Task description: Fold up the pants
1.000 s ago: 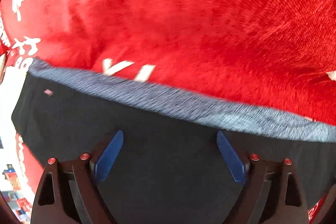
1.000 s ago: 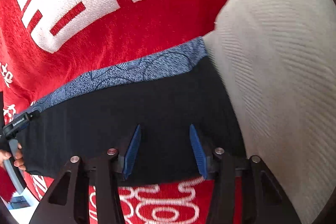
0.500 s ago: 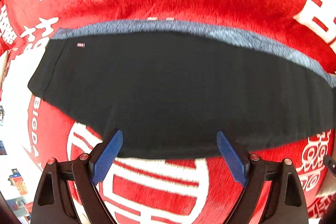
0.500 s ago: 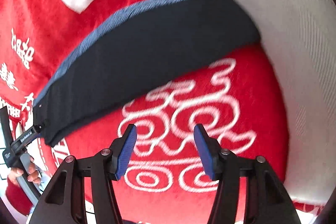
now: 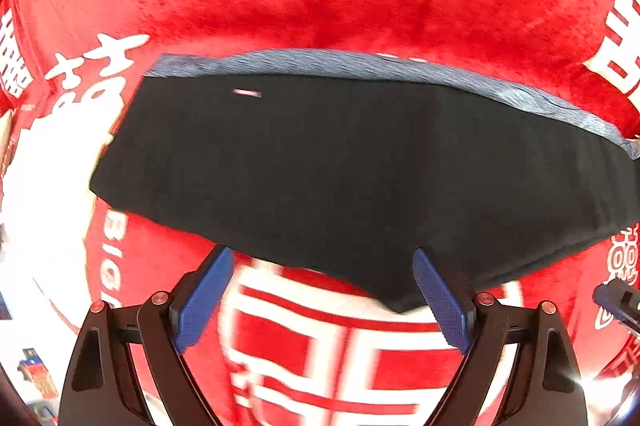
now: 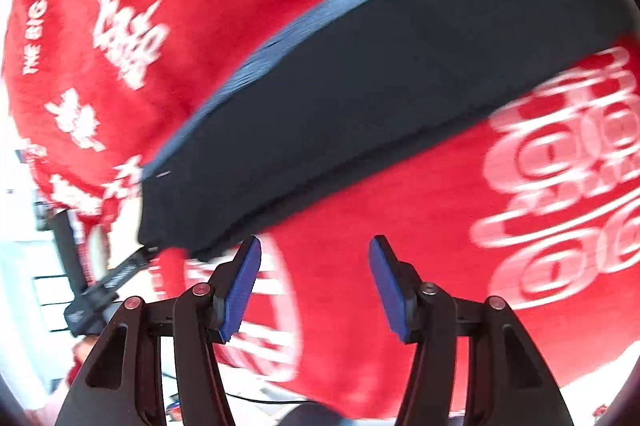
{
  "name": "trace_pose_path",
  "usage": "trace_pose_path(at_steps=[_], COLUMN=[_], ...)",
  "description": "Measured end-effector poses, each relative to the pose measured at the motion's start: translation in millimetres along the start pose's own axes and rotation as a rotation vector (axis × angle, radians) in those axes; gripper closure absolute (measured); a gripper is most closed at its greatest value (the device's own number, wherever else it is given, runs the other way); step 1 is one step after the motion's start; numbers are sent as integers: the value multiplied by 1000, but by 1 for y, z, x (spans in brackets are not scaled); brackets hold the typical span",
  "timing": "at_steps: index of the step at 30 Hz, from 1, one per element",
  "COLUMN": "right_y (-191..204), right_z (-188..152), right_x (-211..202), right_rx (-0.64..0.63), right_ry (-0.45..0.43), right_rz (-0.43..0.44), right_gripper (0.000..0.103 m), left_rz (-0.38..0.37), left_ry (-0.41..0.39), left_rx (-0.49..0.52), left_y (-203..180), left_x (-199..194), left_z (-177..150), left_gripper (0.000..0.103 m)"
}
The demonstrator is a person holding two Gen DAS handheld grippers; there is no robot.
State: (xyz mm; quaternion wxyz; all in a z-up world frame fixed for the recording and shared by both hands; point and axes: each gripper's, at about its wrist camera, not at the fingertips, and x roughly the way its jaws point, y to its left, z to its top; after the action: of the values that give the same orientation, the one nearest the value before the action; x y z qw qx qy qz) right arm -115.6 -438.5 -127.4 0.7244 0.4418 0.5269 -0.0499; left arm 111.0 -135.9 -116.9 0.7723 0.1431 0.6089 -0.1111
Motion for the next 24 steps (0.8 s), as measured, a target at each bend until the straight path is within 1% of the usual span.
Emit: trace_pose_path(at_steps=[1,3,4,7,9,13,16,19,20,21,22,23,24], right_y=[16,39,54,79,92,98,100,95,94,93,93,93,93], right_z=[-6,-15,-21,-33,-38,-35,-31,-27,-25,-23,-21,-20,-20], right_x=[15,37,56,90,110,129,132,132,135,139,142,144,143], right_rx=[-3,-10,-12,-17,-19,3,14,53,72,94,109,123,134], right_ry=[11,32,49,81,87,69,50,35,33,44,58,74,74], right_rz=[37,80,98,128,135,163,175,202,208,209,200,182,182], right_gripper=[43,43,43,43,43,43,43,44,52,75,88,90,93], left_rz=[4,6,8,1,-8,-34,-58,-101,-118,-130,-138,-144,-151], left_ry=[0,5,7,6,2,-3,-12,-21,-27,-30,-32,-32,-34], left_rx=[4,6,5,7,16,32,39,39,44,55,74,90,108], left_y=[10,25,32,47,54,60,61,56,53,49,44,39,36], left_x=[3,11,15,23,27,34,37,40,40,40,40,38,37], left_z=[1,2,2,0,-1,0,2,9,11,13,14,14,12], left_gripper=[11,11,11,11,11,11,11,11,11,11,11,11,11])
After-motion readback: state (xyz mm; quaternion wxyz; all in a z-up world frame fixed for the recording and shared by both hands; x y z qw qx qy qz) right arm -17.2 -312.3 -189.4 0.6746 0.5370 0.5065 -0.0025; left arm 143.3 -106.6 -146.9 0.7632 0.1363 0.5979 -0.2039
